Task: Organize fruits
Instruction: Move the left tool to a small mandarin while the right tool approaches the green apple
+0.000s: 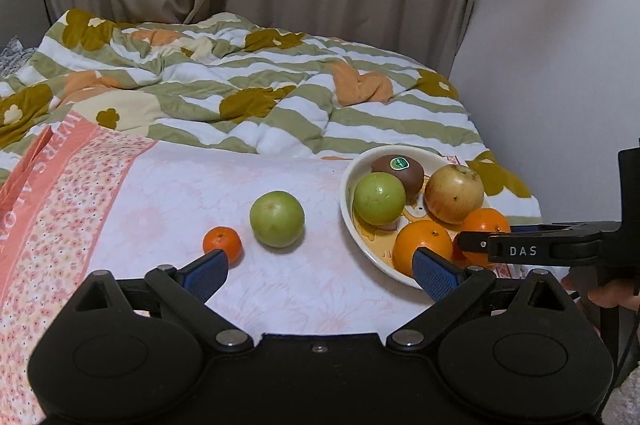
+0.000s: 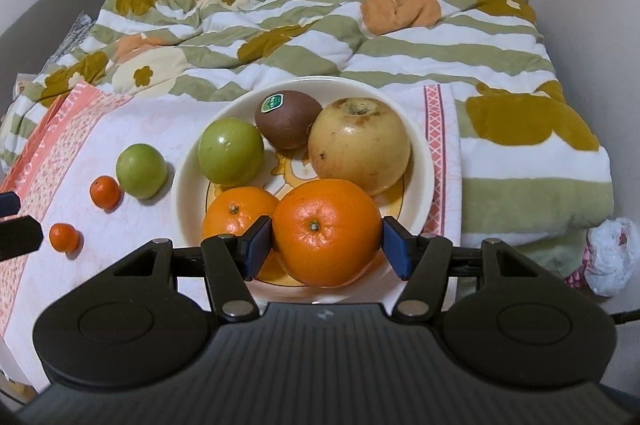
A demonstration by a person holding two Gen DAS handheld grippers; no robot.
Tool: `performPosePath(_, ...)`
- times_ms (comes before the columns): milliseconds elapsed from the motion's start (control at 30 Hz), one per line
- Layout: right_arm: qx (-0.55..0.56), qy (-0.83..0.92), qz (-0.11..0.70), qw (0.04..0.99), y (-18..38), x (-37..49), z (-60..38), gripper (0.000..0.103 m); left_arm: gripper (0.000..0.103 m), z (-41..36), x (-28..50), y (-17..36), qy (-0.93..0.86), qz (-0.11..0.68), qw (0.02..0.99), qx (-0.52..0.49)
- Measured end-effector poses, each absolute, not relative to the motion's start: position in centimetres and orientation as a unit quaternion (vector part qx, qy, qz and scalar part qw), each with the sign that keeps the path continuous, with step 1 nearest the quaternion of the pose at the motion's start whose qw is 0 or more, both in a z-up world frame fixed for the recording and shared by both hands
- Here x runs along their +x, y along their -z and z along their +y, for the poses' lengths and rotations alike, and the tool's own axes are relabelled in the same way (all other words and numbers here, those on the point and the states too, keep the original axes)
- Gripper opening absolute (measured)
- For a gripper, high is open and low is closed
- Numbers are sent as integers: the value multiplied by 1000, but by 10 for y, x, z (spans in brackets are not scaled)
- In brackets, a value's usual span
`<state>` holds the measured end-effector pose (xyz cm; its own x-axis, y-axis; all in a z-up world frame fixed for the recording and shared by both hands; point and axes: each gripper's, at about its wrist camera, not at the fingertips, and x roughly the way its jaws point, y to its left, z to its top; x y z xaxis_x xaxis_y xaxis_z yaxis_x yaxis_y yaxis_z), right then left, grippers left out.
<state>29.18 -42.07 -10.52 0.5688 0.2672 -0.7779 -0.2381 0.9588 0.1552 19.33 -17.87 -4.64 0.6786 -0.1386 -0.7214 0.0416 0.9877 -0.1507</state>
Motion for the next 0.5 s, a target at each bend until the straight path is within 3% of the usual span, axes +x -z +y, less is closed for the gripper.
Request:
performPosePath(33,14,-143,441,886,106,291,-420,77,100,-178,191,46,48,397,915,-61)
performPosePath(133,2,-144,432,890,101,283,-418,102,100,-178,184,46,48,396,915,-59)
performPosePath(500,-17,-126,414,901,77,244,-420,103,100,-179,151,24,46,364,929,-53)
